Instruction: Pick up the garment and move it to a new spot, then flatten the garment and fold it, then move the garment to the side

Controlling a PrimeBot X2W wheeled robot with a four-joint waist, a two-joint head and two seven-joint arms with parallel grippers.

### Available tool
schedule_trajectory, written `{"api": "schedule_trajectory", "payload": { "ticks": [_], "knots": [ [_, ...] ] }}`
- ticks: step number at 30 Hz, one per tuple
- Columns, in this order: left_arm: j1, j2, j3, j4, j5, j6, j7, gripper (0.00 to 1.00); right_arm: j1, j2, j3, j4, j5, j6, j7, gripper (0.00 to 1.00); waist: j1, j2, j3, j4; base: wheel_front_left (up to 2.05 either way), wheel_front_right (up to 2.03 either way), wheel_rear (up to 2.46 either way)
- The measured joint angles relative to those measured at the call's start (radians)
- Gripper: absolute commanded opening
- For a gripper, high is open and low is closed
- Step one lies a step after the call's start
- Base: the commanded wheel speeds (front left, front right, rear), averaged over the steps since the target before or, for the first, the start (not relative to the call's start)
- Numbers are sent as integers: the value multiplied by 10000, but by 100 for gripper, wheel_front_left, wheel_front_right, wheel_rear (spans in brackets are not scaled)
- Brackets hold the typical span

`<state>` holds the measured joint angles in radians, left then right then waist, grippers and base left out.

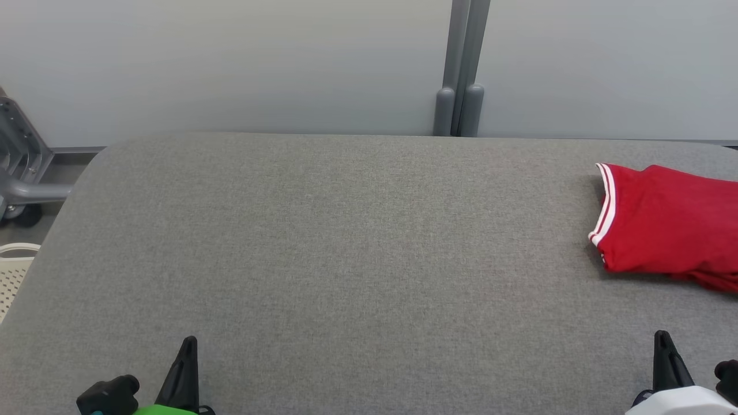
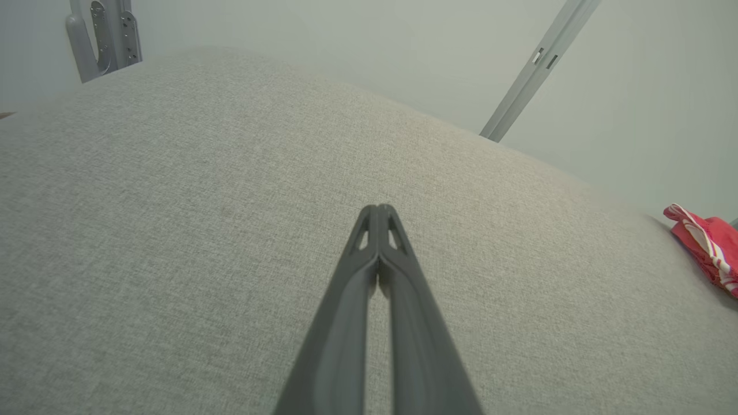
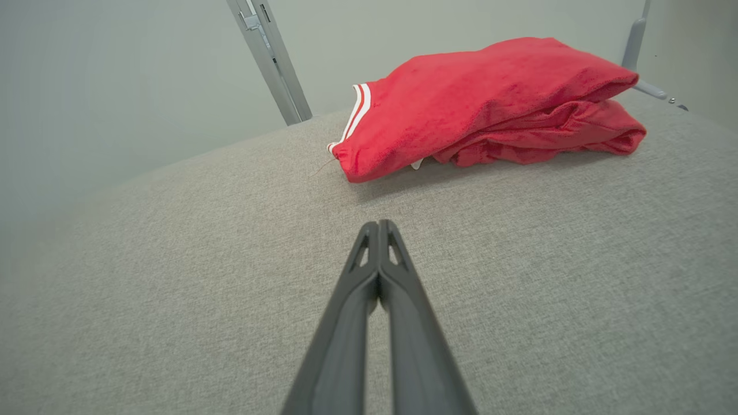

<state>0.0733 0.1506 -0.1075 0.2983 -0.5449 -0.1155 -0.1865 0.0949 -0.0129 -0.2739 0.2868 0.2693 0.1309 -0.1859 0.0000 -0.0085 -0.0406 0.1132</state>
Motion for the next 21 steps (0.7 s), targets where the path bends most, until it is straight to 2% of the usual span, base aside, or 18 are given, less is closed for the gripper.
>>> {"api": "schedule_trajectory", "payload": {
  "ticks": [21],
  "knots": [
    [-436,-276,652,-171,-2941,-33,815,0,-572,-81,502,-75,3722,-2,807,0,0,1,81,-212,0,0,0]
  ]
}}
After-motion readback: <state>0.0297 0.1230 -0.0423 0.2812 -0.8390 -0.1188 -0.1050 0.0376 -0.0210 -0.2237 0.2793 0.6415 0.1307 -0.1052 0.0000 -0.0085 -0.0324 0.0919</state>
